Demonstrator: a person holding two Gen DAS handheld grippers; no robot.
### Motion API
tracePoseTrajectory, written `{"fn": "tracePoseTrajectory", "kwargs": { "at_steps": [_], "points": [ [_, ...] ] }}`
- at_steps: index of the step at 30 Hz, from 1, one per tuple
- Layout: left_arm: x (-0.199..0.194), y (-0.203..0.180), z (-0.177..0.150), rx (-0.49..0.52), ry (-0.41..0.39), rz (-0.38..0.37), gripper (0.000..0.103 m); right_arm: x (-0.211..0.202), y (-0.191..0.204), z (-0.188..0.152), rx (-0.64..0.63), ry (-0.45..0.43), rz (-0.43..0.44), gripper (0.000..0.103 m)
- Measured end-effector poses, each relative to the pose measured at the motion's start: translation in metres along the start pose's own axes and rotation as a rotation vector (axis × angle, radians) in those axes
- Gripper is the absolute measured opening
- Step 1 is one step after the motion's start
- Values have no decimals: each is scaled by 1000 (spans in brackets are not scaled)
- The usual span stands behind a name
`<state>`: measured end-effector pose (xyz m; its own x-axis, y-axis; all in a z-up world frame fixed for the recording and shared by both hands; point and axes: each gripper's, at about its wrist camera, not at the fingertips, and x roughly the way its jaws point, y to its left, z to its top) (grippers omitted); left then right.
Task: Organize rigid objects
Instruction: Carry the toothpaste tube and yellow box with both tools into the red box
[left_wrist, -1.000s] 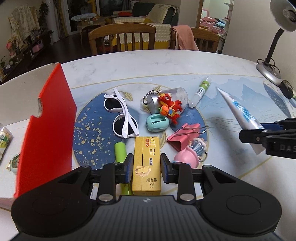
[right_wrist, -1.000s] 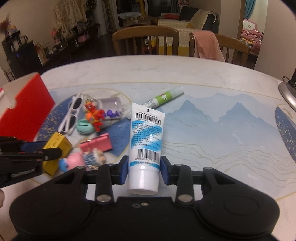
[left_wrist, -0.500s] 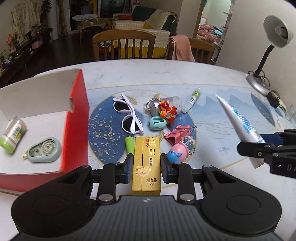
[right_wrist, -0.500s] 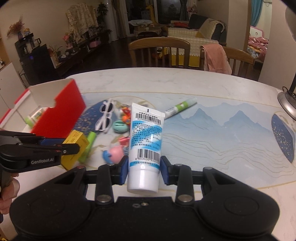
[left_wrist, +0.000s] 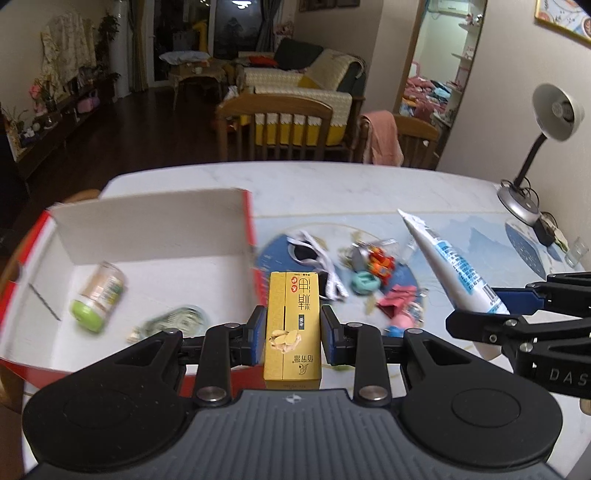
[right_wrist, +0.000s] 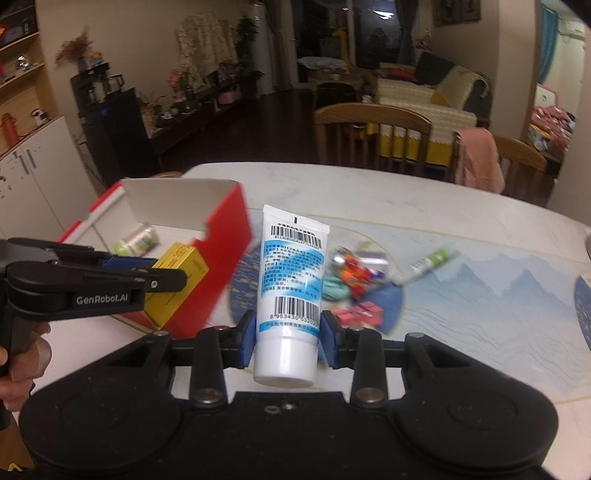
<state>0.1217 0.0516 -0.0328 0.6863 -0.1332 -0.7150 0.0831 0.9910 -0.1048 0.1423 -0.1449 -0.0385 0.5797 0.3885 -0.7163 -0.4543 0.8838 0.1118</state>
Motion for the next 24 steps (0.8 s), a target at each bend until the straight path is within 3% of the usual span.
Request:
{"fn": "tracePoseTrajectory", "kwargs": {
  "at_steps": [13, 20, 24],
  "points": [
    [-9, 106, 23, -1, -15, 80, 30, 43, 98, 44, -95, -11, 46, 34],
    [23, 145, 34, 42, 30, 107, 30, 84, 136, 58, -134, 32, 13, 34],
    [48, 159, 39, 56, 82, 87, 30, 111, 150, 61, -156, 67, -8, 34]
  ]
}}
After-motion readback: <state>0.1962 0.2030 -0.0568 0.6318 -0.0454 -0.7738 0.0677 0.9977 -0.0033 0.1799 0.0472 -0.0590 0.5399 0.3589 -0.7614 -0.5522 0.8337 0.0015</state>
